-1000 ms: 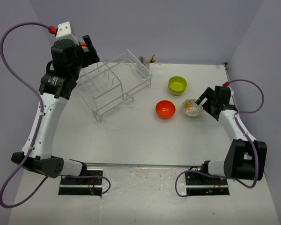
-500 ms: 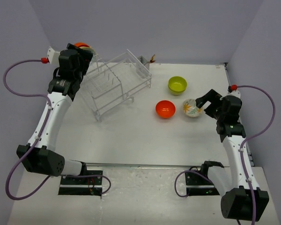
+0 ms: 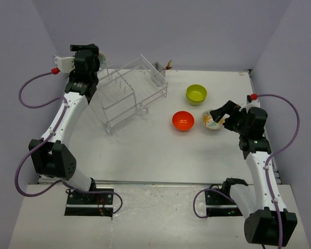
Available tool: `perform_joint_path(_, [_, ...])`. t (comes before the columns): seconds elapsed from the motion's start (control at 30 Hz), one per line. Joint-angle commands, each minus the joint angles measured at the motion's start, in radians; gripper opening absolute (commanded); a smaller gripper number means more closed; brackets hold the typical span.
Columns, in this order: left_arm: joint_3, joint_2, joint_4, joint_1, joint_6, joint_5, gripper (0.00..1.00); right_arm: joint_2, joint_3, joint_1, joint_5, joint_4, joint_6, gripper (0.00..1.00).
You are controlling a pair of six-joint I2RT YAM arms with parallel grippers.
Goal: Unload the bowls from the dish rack
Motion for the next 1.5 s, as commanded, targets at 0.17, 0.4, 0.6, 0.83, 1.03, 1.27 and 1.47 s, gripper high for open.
perform_joint_path(0.17, [0.162,0.121,-0.055,0.014,-0.025,-0.167,0.86,-0.061,-0.013,-0.003,-0.060,0.044,-0.022,0.99])
perform_joint_path(0.4, [0.205,0.173,-0.034,0.026,-0.005,-0.180,0.72,-0.096,-0.019,-0.001,-0.077,0.046,-0.021,0.99])
perform_joint_path(0.6, [0.211,0.190,-0.046,0.035,-0.022,-0.167,0.53,-0.111,-0.025,-0.001,-0.076,0.046,-0.021,0.99])
perform_joint_path(0.83, [0.212,0.179,-0.066,0.040,-0.043,-0.161,0.28,-0.137,-0.028,-0.001,-0.061,0.041,-0.022,0.99])
perform_joint_path(1.03, [0.211,0.178,-0.066,0.042,-0.043,-0.167,0.04,-0.157,-0.029,-0.001,-0.047,0.038,-0.025,0.99])
perform_joint_path(1.27, [0.199,0.153,-0.035,0.042,-0.045,-0.124,0.00,-0.164,-0.028,-0.001,-0.041,0.037,-0.028,0.99])
perform_joint_path(1.47, [0.179,0.123,0.011,0.040,-0.043,-0.080,0.00,-0.157,-0.028,-0.001,-0.041,0.038,-0.030,0.99])
